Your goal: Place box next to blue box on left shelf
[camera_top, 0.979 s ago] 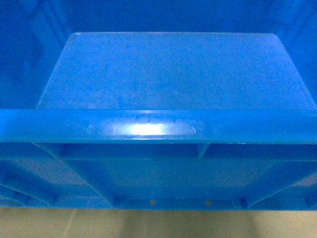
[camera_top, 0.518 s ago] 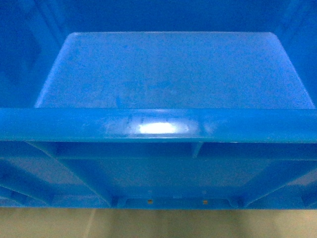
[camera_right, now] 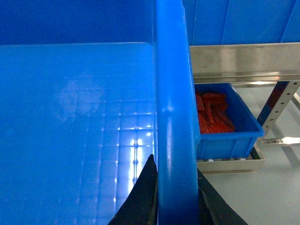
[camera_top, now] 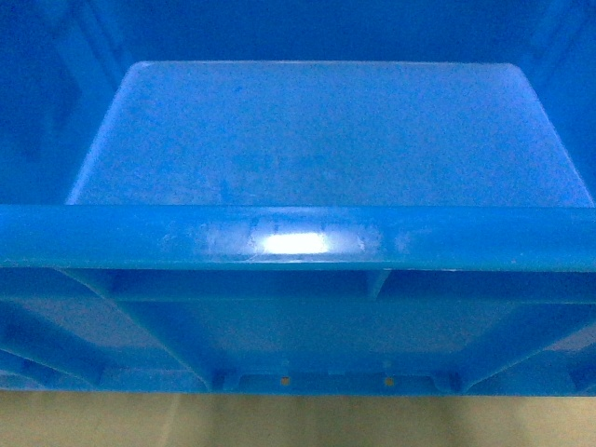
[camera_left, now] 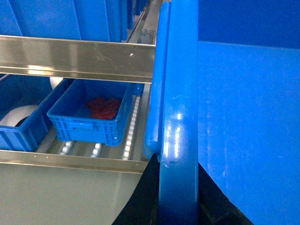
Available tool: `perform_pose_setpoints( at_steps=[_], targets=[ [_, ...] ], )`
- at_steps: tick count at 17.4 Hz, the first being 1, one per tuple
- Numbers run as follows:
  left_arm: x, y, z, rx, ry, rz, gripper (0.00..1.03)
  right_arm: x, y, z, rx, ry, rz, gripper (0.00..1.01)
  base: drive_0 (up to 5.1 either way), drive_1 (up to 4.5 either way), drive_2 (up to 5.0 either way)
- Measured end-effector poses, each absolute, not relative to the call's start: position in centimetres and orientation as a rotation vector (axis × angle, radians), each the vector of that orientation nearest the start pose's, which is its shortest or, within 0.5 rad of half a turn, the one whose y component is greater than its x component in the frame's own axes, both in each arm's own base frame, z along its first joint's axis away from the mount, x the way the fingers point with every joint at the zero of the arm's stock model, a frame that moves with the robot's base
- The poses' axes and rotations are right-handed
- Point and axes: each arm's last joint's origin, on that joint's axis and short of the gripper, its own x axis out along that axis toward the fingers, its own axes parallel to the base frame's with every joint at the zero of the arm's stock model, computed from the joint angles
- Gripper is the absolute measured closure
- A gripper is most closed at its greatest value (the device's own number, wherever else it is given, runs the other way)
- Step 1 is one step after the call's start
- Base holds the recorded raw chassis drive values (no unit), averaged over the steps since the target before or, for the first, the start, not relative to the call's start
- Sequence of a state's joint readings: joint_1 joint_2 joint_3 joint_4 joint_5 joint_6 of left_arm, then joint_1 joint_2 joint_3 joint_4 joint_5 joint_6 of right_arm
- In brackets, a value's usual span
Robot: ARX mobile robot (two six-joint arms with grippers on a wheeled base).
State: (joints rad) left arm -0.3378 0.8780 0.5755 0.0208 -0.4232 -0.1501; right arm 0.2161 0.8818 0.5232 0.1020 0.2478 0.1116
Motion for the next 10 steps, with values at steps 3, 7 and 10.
perform_pose_setpoints(
  at_steps=[3,7,10],
  targets=[
    [18.66,-5.29,26.48,-0.045,0.254,0.104,0.94,19.23,3.49,25.32,0.052,0.248,-0.045,0.92,0.0,0.00,0.0],
    [18.66,-5.29,26.48,-0.045,0.254,0.104,0.94,19.23,3.49,25.32,0.052,0.247,-0.046,0.92,0.0,0.00,0.0],
    [18.65,-5.29,26.49,-0.045,0.253,0.103,0.94,19.22,3.49,25.33,0.052,0.246,-0.048,0.92,0.0,0.00,0.0]
  ],
)
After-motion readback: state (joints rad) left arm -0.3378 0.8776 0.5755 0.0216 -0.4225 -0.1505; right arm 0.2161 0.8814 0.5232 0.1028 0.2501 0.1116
